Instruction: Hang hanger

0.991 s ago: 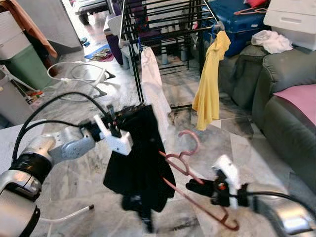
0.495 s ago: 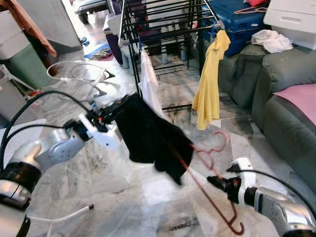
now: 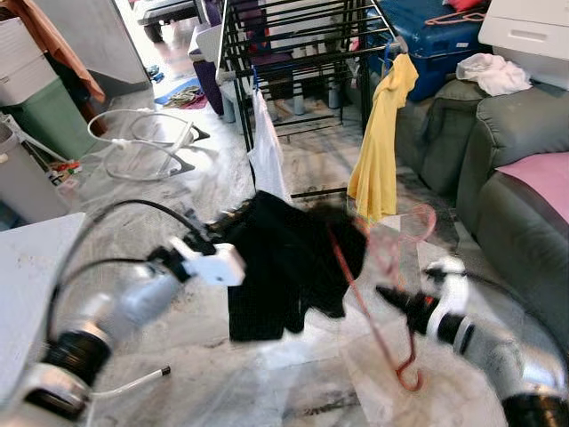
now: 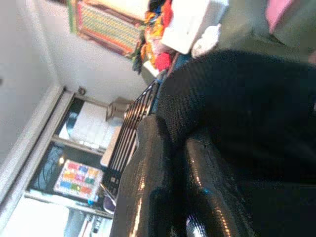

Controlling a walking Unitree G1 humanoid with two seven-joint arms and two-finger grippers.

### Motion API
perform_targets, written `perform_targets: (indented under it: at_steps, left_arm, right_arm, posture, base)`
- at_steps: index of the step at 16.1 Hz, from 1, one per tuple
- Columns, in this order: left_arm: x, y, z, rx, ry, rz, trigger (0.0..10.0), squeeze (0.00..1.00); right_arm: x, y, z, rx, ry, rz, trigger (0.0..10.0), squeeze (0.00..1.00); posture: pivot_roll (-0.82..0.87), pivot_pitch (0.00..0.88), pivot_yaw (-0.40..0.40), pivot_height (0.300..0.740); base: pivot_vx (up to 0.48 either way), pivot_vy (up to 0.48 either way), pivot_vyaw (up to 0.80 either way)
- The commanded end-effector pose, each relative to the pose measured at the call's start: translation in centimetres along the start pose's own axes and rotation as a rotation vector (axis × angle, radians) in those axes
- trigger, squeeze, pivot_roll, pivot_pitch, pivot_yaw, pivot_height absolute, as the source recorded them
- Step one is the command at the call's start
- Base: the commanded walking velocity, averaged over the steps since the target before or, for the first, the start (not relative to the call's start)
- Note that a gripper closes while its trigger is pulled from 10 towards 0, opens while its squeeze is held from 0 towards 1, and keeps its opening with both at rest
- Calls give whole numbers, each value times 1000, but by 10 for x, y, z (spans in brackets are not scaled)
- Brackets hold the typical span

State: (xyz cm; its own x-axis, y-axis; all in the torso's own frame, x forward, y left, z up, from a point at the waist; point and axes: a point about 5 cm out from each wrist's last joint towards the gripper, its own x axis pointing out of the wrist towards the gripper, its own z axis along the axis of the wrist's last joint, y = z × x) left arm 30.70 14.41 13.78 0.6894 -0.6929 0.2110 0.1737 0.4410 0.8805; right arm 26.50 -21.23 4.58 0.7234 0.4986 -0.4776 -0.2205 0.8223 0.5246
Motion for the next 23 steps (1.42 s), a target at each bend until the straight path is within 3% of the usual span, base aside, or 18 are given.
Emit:
perform_targets:
  at_steps: [1, 2, 4, 5, 7, 9, 11, 13, 15, 16, 19, 20, 23]
  left_arm:
    - [0, 12, -2, -4, 21, 50, 10000, 0]
    - [0, 9, -1, -16, 28, 54, 10000, 0]
    - [0, 5, 3, -72, 40, 92, 10000, 0]
    - [0, 8, 7, -114, 29, 122, 10000, 0]
    - [0, 6, 11, -147, 19, 106, 10000, 0]
    - [1, -2, 17, -193, 2, 67, 10000, 0]
    - [2, -18, 22, -286, 1, -5, 10000, 0]
    - [2, -30, 25, -319, 2, -68, 10000, 0]
    - [2, -58, 28, -365, 24, -169, 10000, 0]
    - [2, -61, 28, -365, 29, -175, 10000, 0]
    - [3, -74, 27, -374, 51, -213, 10000, 0]
    - [7, -78, 29, -413, 54, -223, 10000, 0]
    - [10, -90, 33, -482, 63, -289, 10000, 0]
  right_arm:
    - [4, 6, -12, -4, 49, 22, 10000, 0]
    - [4, 3, -16, 31, 55, -9, 10000, 0]
    - [2, -22, -22, 150, 33, -215, 10000, 0]
    - [-5, -43, -20, 222, -10, -350, 10000, 0]
    - [-13, -60, -14, 263, -72, -459, 10000, 0]
    - [-16, -67, 0, 289, -141, -497, 10000, 0]
    - [-15, -67, 31, 326, -304, -516, 10000, 0]
    - [-8, -54, 55, 312, -392, -456, 10000, 0]
    - [11, -8, 103, 263, -527, -264, 10000, 0]
    - [13, -3, 107, 259, -537, -244, 10000, 0]
    - [22, 37, 132, 184, -599, -102, 10000, 0]
    - [21, 60, 150, 73, -678, -47, 10000, 0]
    - [25, 80, 164, -51, -731, -11, 10000, 0]
  posture:
    - [-138, 0, 172, 740]
    - [-137, 0, 169, 740]
    - [-141, 0, 169, 740]
    - [-139, 0, 170, 740]
    - [-136, 0, 170, 740]
    - [-135, 0, 172, 740]
    - [-137, 0, 166, 740]
    - [-138, 0, 164, 740]
    - [-143, 0, 159, 740]
    - [-143, 0, 159, 740]
    - [-153, 0, 152, 740]
    - [-158, 0, 152, 740]
    - [-175, 0, 161, 740]
  base:
    - [0, 0, 0]
    - [0, 0, 0]
    - [0, 0, 0]
    - [0, 0, 0]
    - [0, 0, 0]
    - [0, 0, 0]
    - [0, 0, 0]
    - [0, 0, 0]
    - [0, 0, 0]
    - [0, 0, 0]
    - [0, 0, 0]
    - [0, 0, 0]
    - [0, 0, 0]
